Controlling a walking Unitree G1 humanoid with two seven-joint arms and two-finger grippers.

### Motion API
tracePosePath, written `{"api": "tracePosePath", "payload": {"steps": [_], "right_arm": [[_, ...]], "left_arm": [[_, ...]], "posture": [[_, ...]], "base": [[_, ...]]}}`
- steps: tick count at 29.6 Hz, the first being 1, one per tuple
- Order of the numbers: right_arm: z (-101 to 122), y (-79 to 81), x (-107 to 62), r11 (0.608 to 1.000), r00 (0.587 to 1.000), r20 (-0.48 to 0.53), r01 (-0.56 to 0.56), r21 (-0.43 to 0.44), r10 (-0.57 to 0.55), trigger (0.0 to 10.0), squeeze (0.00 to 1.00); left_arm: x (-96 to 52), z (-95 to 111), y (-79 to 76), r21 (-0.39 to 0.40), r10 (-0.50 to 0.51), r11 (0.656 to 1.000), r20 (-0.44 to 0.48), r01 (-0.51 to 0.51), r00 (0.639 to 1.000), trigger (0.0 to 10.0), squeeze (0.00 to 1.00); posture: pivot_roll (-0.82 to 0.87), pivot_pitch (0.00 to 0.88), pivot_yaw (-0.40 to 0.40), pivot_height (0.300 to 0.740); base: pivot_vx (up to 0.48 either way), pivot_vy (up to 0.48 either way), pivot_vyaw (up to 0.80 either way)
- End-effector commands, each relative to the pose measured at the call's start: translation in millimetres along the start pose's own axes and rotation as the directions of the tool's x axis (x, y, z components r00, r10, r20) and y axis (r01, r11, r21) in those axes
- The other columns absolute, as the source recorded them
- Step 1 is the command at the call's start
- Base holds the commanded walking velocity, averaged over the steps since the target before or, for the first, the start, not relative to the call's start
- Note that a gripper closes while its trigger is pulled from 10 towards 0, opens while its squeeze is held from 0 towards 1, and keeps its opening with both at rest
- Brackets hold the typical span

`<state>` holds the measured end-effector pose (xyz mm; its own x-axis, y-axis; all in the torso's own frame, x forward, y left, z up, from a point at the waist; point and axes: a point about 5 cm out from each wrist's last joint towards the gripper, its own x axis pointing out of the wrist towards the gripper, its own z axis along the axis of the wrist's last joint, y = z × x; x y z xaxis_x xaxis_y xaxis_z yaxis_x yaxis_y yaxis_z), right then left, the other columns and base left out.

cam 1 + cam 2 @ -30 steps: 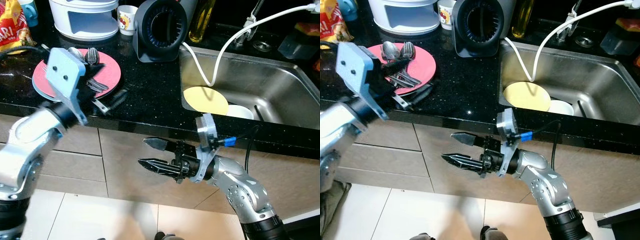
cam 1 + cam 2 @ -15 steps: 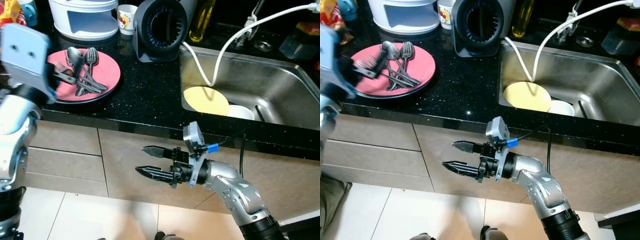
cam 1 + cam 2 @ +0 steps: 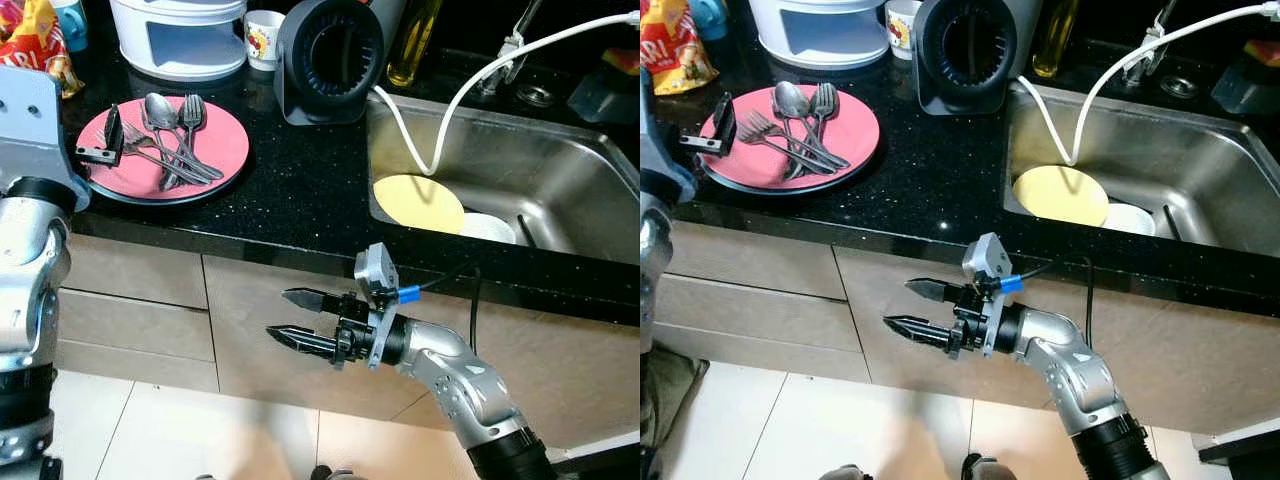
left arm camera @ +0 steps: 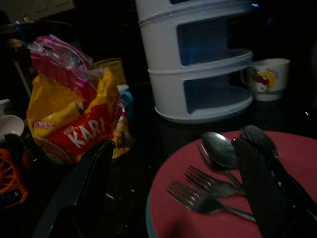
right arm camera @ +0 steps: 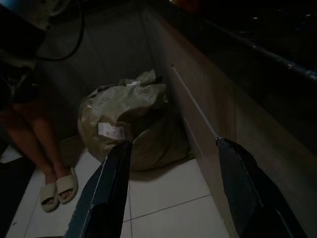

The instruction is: Kitchen organization

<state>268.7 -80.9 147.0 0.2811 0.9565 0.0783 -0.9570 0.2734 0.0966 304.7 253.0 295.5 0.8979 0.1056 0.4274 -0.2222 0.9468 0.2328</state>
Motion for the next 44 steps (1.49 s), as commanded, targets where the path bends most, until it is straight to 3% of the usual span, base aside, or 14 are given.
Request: {"api": "tracePosePath", "payload": {"steps": [1,10,16,24,28,39,44], "right_arm": [[-3.0,-3.7,-2.1,0.999,0.999,-0.016,0.03,-0.014,-0.03,10.0,0.0],[-2.7,-3.9,-1.5,0.999,0.999,-0.016,0.033,-0.023,-0.033,10.0,0.0],[0.1,-5.5,-2.1,0.998,0.998,-0.003,0.057,-0.036,-0.058,10.0,0.0],[4.1,-10.7,-2.7,0.994,0.994,0.016,0.106,-0.038,-0.106,10.0,0.0],[3.6,-10.3,-3.2,0.993,0.994,0.014,0.11,-0.034,-0.109,10.0,0.0],[2.6,-10.8,-2.7,0.989,0.99,0.009,0.142,-0.043,-0.142,10.0,0.0],[11.2,-22.4,-1.6,0.965,0.968,0.034,0.249,-0.076,-0.247,10.0,0.0]], "left_arm": [[2.2,0.0,2.3,0.008,0.005,1.0,0.008,-0.005,1.0,10.0,0.0],[2.5,-3.1,-4.0,-0.006,-0.01,1.0,0.01,0.01,1.0,10.0,0.0],[3.2,-3.2,-7.7,-0.014,-0.023,1.0,0.018,0.023,1.0,10.0,0.0],[-1.1,-3.6,-26.4,-0.044,-0.128,0.991,0.027,0.129,0.991,10.0,0.0],[-2.0,-6.4,-34.0,-0.033,-0.154,0.988,0.001,0.154,0.988,10.0,0.0],[1.1,-6.5,-29.4,-0.051,-0.122,0.991,0.004,0.122,0.993,10.0,0.0],[3.7,-2.9,-33.1,-0.031,-0.18,0.983,0.027,0.181,0.983,10.0,0.0]], "posture": [[0.16,0.093,-0.062,0.74],[0.16,0.089,-0.065,0.74],[0.16,0.095,-0.067,0.74],[0.15,0.101,-0.066,0.74],[0.14,0.106,-0.065,0.74],[0.14,0.111,-0.06,0.74],[0.13,0.117,-0.059,0.74]], "base": [[0.0,0.442,0.0],[0.0,0.41,0.0],[0.0,0.0,0.0],[0.0,0.0,0.0],[0.0,-0.412,0.0],[0.0,-0.206,0.0],[0.0,0.0,0.0]]}}
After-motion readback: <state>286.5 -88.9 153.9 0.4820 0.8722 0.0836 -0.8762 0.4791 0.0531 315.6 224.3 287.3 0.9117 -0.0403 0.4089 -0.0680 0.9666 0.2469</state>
